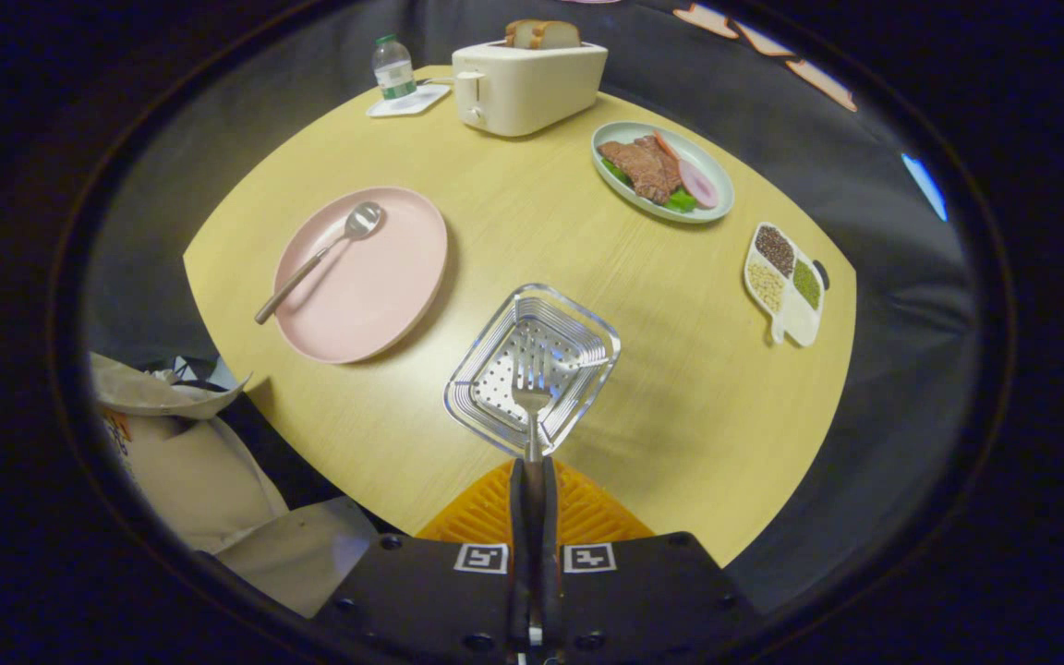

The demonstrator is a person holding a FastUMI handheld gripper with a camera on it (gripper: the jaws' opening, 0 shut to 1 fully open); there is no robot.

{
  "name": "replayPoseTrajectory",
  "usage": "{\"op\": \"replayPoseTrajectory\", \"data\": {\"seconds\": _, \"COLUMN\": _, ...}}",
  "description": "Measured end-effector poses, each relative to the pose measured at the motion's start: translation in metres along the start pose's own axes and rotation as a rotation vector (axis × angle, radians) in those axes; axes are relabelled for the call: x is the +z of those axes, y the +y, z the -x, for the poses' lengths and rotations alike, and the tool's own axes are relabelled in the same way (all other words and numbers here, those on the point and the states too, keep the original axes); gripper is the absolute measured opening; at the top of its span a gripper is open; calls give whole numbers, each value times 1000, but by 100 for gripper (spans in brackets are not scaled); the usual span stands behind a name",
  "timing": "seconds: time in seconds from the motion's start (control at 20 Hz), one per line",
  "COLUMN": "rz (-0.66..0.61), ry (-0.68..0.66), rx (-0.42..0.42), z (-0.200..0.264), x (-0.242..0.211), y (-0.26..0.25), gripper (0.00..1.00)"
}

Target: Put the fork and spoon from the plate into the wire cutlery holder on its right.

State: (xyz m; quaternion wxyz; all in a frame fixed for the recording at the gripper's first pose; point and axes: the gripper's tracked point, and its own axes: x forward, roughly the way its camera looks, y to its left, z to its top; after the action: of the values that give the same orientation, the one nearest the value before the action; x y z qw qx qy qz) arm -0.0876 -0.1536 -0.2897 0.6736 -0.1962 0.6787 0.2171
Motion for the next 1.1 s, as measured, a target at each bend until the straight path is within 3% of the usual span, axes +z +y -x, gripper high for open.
{"op": "replayPoseTrajectory", "data": {"seconds": 0.2, "rz": 3, "ry": 37, "rx": 11, "z": -8, "x": 3, "y": 4, "gripper": 8}}
{"op": "replayPoseTrajectory", "data": {"seconds": 0.35, "rz": -15, "ry": 0, "rx": 3, "z": -8, "x": 14, "y": 3, "gripper": 15}}
{"op": "replayPoseTrajectory", "data": {"seconds": 0.65, "rz": -83, "ry": -144, "rx": -18, "z": -2, "x": 34, "y": 14, "gripper": 53}}
{"op": "replayPoseTrajectory", "data": {"seconds": 0.95, "rz": -224, "ry": -413, "rx": -8, "z": 18, "x": 77, "y": 59, "gripper": 95}}
{"op": "replayPoseTrajectory", "data": {"seconds": 1.0, "rz": -250, "ry": -455, "rx": -5, "z": 21, "x": 84, "y": 69, "gripper": 100}}
{"op": "replayPoseTrajectory", "data": {"seconds": 1.1, "rz": -291, "ry": -523, "rx": -6, "z": 24, "x": 94, "y": 88, "gripper": 100}}
